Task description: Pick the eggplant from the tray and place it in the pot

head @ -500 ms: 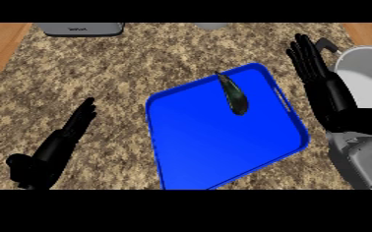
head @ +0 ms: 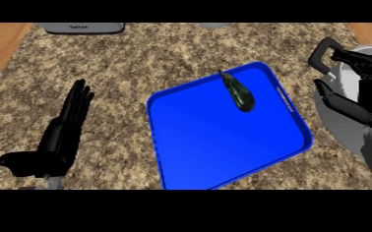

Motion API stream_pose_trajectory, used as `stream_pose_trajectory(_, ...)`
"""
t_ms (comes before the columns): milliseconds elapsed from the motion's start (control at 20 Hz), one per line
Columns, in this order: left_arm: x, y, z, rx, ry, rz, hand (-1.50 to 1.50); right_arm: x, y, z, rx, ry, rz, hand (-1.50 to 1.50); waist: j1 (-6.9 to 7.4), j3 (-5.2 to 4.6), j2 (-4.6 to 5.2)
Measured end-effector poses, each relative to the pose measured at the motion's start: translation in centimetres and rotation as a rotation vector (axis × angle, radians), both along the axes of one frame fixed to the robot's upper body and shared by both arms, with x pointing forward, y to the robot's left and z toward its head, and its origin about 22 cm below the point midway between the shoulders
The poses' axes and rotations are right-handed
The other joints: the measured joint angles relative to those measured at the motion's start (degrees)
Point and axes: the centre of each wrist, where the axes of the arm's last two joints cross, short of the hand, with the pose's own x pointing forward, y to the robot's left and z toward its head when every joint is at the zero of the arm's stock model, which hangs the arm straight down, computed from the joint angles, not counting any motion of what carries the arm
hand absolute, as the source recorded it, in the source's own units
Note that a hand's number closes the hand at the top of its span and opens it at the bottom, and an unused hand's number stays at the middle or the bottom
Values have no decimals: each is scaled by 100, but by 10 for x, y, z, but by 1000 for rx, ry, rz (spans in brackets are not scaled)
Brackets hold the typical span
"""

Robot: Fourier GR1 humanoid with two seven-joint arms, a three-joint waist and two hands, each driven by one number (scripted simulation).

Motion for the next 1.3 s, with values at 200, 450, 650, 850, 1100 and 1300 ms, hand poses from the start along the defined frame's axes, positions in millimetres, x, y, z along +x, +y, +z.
stream_pose_trajectory(200,2,-17,-10,-29,-22,26,0,-5,2,-28,2,-130,10,-150,4,-148,-87)
stream_pose_trajectory(450,7,-22,-15,-43,-27,45,0,-12,10,-34,-14,-228,71,-150,-9,-177,-129)
stream_pose_trajectory(650,7,-22,-17,-39,-25,49,0,-21,10,-31,-124,-135,96,-150,-14,-127,-116)
stream_pose_trajectory(850,9,-23,-19,-38,-26,51,0,-23,10,-21,-322,31,146,-150,9,-78,-93)
stream_pose_trajectory(1100,8,-25,-23,-38,-28,50,0,-22,28,-5,-531,243,190,-150,27,-46,-86)
stream_pose_trajectory(1300,10,-27,-25,-42,-28,42,0,-18,57,-2,-604,346,199,-150,33,-30,-76)
